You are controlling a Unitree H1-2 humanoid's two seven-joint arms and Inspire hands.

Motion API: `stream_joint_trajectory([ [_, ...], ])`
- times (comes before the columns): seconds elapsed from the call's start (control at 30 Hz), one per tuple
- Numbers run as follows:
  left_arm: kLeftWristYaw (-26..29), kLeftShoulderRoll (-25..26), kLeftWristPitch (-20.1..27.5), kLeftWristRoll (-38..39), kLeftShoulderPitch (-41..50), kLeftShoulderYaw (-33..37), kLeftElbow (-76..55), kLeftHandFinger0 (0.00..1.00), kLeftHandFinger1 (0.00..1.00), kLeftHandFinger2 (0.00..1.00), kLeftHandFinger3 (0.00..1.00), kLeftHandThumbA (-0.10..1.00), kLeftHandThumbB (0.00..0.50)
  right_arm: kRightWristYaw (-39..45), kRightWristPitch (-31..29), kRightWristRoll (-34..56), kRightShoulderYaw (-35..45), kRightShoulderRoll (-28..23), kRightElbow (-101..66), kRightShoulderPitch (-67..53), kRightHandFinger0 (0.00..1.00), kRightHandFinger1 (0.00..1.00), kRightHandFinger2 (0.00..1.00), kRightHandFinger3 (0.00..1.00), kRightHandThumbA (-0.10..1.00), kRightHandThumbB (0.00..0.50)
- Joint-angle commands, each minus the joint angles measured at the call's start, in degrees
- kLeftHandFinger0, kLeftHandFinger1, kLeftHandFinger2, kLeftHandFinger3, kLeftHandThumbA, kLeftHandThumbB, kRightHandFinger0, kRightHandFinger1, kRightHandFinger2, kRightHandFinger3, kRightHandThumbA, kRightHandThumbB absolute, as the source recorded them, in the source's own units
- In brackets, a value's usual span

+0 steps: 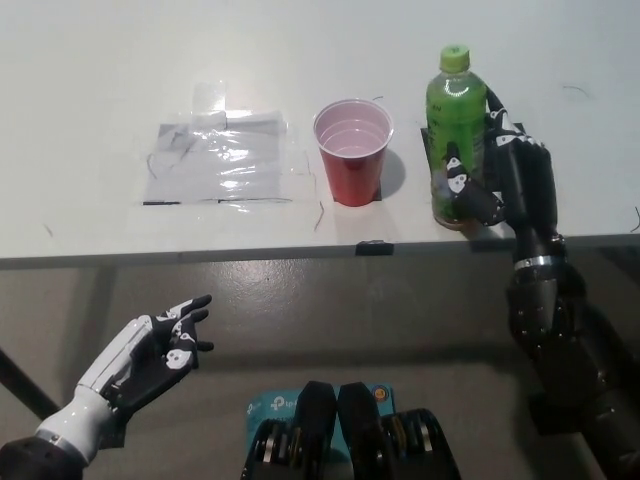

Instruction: The robot uses its right hand to pick up a bottle kept in the middle of the desk and tilt it into a cup kept next to it to pour water out

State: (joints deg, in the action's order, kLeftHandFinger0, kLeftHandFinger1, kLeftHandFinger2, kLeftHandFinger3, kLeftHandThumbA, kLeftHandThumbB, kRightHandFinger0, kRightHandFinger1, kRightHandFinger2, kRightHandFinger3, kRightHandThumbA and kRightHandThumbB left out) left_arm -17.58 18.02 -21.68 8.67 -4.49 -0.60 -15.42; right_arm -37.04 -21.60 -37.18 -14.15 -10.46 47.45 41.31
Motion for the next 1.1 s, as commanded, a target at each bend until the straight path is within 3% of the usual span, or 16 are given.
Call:
stream_joint_trajectory([
  [0.0,0.7,0.2,3.1,-0.2,0.5,-0.7,-2.4,0.8,0.97,1.0,1.0,0.57,0.109,-18.7,-5.3,-4.8,-3.7,-3.5,-0.2,1.6,0.0,0.25,0.41,0.55,-0.1,0.028],
  [0.03,0.5,0.3,3.5,-0.2,0.5,-0.6,-2.2,0.8,0.97,1.0,1.0,0.58,0.108,-18.2,-5.3,-3.8,-3.7,-3.4,-0.7,1.4,0.09,0.35,0.49,0.85,-0.02,0.033],
  [0.07,0.5,0.2,3.9,-0.1,0.5,-0.8,-2.0,0.79,0.97,1.0,1.0,0.56,0.106,-18.3,-5.3,-4.7,-4.1,-3.7,-0.4,1.4,0.38,0.57,0.7,1.0,0.14,0.084],
  [0.1,0.7,0.1,3.8,-0.1,0.5,-0.8,-2.1,0.78,0.97,1.0,1.0,0.56,0.101,-17.0,-5.3,-6.2,-3.1,-3.3,0.9,1.8,0.84,0.93,0.94,1.0,0.43,0.164],
  [0.13,0.9,0.2,3.6,-0.2,0.5,-1.0,-2.2,0.78,0.97,1.0,1.0,0.55,0.101,-16.7,-4.4,-6.8,-3.4,-3.1,2.0,2.5,0.99,1.0,1.0,1.0,0.59,0.246],
  [0.2,0.8,0.2,3.9,-0.4,0.4,-0.9,-2.0,0.77,0.97,1.0,1.0,0.56,0.104,-14.7,0.0,-7.3,-4.1,-2.8,3.6,2.8,1.0,1.0,1.0,1.0,0.89,0.374],
  [0.23,0.6,0.3,3.5,-0.1,0.4,-0.9,-1.9,0.78,0.97,1.0,1.0,0.56,0.102,-14.3,3.0,-7.8,-4.3,-2.6,3.5,2.6,1.0,1.0,1.0,1.0,0.94,0.423],
  [0.33,0.7,0.3,3.6,-0.4,0.4,-0.8,-1.8,0.78,0.97,1.0,1.0,0.56,0.093,-12.7,5.9,-8.1,-4.6,-2.6,3.1,2.2,1.0,1.0,1.0,1.0,1.0,0.466],
  [0.57,0.9,-0.1,4.3,-0.4,1.2,-0.9,-1.9,0.77,0.96,1.0,1.0,0.53,0.094,-12.9,5.4,-7.4,-4.5,-2.2,3.4,2.0,1.0,1.0,1.0,1.0,0.9,0.437],
  [0.63,0.8,-0.1,4.6,-0.2,1.2,-0.9,-1.5,0.77,0.97,1.0,1.0,0.54,0.1,-12.0,5.5,-6.8,-4.2,-2.1,2.9,1.9,1.0,1.0,1.0,1.0,0.92,0.41],
  [0.73,1.2,-0.5,5.0,-0.4,1.7,-1.0,-1.4,0.77,0.95,1.0,1.0,0.54,0.108,-12.6,4.4,-6.9,-4.4,-2.1,3.3,2.2,1.0,1.0,1.0,1.0,0.85,0.378],
  [0.97,1.5,-0.7,4.9,-0.7,1.9,-1.1,-1.6,0.76,0.95,1.0,1.0,0.55,0.132,-9.7,4.6,-5.8,-3.6,-2.9,-1.3,0.4,1.0,1.0,1.0,1.0,0.78,0.365],
  [1.07,1.7,-0.8,4.8,-0.9,2.9,-1.1,-2.4,0.77,0.95,1.0,1.0,0.55,0.115,-5.4,4.7,-5.2,-3.4,-4.4,-10.0,-3.5,1.0,1.0,1.0,1.0,0.76,0.375],
])
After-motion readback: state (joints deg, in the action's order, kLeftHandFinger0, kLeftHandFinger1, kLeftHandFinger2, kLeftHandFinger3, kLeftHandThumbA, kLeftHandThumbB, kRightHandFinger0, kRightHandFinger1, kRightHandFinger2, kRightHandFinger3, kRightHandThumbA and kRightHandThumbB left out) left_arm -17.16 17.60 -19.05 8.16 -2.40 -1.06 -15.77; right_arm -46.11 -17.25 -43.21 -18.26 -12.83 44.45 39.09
